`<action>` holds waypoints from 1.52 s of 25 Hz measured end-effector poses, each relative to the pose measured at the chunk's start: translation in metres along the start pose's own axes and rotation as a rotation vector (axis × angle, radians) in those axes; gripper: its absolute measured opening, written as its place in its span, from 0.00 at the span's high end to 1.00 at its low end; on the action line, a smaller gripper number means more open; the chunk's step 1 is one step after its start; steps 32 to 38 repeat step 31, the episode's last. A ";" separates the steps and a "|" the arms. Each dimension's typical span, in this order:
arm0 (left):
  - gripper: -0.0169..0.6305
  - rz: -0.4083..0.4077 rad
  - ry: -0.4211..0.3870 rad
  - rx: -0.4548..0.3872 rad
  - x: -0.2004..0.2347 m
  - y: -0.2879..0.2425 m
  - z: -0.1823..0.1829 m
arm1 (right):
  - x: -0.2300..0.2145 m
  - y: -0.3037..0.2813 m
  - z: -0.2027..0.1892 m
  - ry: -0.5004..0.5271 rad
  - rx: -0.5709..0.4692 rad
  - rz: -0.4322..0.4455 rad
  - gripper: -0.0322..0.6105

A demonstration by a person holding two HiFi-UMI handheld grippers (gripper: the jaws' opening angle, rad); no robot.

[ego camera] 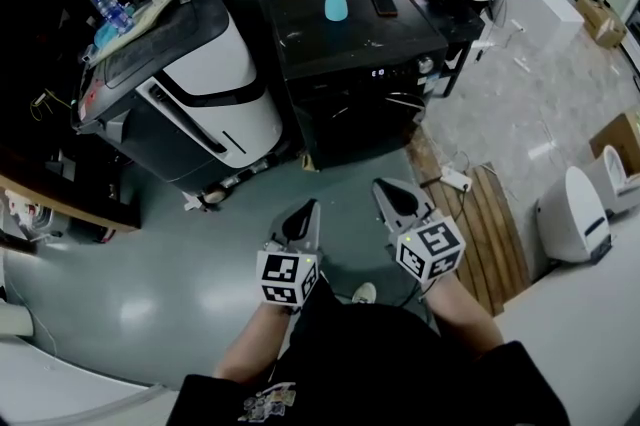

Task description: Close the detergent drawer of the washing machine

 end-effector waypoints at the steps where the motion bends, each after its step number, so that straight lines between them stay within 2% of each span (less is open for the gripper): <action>1: 0.97 0.000 -0.001 0.001 0.000 -0.001 0.000 | -0.001 0.000 0.000 -0.003 0.001 0.000 0.95; 38: 0.97 0.007 0.002 -0.026 -0.007 0.005 0.010 | 0.000 0.008 0.001 -0.009 -0.029 0.006 0.95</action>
Point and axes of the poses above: the fingertips, and each gripper's own axes: y backward along the fingers, x to its left, z out of its top, the point moved 8 cm from there along y, backward along the fingers, and after that the axes turned 2 degrees about -x, right-handed, at the moved point
